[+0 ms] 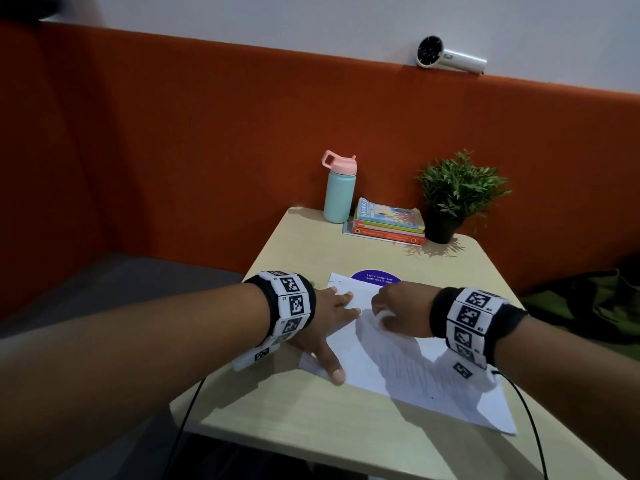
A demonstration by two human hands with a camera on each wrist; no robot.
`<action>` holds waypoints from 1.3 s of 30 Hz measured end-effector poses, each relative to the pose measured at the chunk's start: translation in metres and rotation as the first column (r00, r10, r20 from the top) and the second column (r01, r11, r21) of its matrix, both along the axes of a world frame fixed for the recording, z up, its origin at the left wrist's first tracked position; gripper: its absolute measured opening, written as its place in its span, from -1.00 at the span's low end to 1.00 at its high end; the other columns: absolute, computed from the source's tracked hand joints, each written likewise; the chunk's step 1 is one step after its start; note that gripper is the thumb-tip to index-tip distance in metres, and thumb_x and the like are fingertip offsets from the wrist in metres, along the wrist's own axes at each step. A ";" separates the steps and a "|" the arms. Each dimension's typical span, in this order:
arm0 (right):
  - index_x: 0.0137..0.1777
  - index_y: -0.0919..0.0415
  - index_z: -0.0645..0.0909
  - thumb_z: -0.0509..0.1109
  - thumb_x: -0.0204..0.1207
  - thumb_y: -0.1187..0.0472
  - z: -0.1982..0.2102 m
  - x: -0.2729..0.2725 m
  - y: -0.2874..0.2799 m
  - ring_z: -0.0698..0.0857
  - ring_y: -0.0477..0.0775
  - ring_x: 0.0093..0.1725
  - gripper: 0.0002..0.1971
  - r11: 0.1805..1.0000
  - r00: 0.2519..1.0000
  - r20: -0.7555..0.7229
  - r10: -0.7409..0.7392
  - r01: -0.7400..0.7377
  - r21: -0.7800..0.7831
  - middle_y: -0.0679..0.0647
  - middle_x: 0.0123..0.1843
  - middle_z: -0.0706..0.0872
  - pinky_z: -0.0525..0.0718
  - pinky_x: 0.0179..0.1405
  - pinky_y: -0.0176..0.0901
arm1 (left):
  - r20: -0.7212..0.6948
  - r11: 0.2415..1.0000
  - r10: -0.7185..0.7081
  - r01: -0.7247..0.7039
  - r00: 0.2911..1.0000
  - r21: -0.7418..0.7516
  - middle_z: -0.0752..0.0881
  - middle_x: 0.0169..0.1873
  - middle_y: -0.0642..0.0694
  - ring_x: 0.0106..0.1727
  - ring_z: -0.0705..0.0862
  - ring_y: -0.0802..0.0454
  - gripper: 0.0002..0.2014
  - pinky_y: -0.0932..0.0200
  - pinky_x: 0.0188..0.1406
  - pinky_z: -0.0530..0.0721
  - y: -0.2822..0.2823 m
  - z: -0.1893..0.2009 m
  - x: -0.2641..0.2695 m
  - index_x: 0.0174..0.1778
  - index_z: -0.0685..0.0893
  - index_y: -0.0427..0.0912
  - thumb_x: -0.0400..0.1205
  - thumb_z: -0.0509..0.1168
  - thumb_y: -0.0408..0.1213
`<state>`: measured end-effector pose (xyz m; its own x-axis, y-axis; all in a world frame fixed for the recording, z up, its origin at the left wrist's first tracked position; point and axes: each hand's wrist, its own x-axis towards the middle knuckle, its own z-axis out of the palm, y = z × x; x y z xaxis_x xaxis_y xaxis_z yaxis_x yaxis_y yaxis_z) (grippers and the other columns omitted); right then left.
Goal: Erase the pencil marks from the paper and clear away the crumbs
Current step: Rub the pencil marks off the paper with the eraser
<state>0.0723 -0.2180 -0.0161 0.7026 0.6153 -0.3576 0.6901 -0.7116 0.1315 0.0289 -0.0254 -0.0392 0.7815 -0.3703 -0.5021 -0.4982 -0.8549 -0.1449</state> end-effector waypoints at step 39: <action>0.26 -0.02 0.65 0.24 0.61 0.09 -0.005 -0.050 0.004 0.67 0.02 0.15 -0.72 0.983 0.965 -0.190 0.179 -0.169 0.066 -0.04 0.18 0.74 0.59 0.20 -0.12 | -0.021 1.000 0.010 -0.010 1.000 0.007 -0.36 0.76 -0.15 0.78 -0.24 -0.34 0.25 -0.52 0.65 -0.07 -0.014 -0.003 0.004 0.71 -0.39 0.35 0.38 0.39 0.53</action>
